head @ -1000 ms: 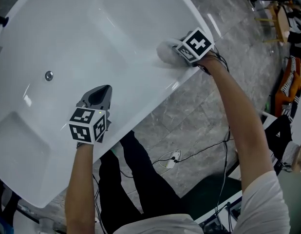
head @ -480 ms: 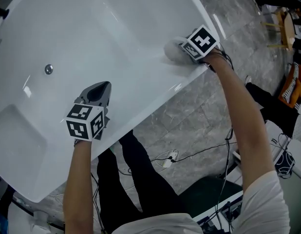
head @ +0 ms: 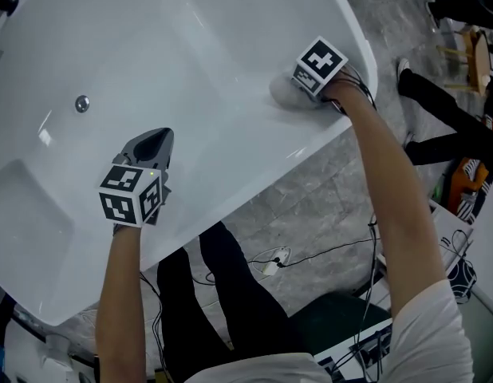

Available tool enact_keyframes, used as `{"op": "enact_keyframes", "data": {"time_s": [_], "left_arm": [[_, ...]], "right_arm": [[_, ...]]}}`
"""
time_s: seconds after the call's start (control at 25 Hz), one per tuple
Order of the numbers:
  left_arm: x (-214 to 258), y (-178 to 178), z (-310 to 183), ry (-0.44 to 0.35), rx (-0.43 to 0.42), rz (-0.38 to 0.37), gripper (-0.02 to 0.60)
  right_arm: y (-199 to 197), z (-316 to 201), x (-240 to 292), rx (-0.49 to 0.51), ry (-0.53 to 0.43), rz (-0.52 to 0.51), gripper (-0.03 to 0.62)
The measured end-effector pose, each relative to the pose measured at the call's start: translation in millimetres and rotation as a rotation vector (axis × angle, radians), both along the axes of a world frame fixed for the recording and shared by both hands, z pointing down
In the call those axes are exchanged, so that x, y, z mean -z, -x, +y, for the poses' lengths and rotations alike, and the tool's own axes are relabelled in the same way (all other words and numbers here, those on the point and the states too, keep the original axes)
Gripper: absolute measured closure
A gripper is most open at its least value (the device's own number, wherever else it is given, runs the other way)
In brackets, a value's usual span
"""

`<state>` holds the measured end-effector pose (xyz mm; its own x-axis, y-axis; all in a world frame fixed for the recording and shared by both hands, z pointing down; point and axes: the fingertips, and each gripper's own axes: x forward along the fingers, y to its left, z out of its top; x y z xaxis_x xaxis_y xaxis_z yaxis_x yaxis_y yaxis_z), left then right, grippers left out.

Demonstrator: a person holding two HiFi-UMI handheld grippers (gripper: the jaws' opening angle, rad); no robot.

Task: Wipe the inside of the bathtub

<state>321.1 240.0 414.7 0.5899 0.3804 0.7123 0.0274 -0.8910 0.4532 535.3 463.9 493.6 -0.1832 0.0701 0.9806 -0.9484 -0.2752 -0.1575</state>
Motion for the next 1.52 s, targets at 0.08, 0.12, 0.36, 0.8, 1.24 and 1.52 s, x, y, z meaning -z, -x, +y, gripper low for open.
{"op": "enact_keyframes", "data": {"time_s": [0.08, 0.12, 0.36, 0.8, 1.24, 1.52], "left_arm": [[-3, 2, -9, -0.005, 0.008, -0.004, 0.569], [-5, 4, -14, -0.008, 0.013, -0.006, 0.569], [-18, 20, -34, -0.024, 0.029, -0.031, 0.569], [-22, 56, -70, -0.033, 0.069, -0.06, 0.569], [-15, 108, -110, -0.029, 0.13, -0.072, 0.569], [-16, 143, -124, -0.024, 0.153, -0.084, 0.569]], "right_arm": [[3, -3, -9, -0.015, 0.006, -0.012, 0.499], [4, -6, -13, -0.018, 0.011, -0.015, 0.499], [14, -17, -33, -0.038, 0.025, -0.02, 0.499], [67, -60, -44, -0.065, 0.009, -0.074, 0.499], [136, -110, -49, -0.085, -0.001, -0.12, 0.499], [193, -147, -48, -0.074, -0.041, -0.174, 0.499]]}}
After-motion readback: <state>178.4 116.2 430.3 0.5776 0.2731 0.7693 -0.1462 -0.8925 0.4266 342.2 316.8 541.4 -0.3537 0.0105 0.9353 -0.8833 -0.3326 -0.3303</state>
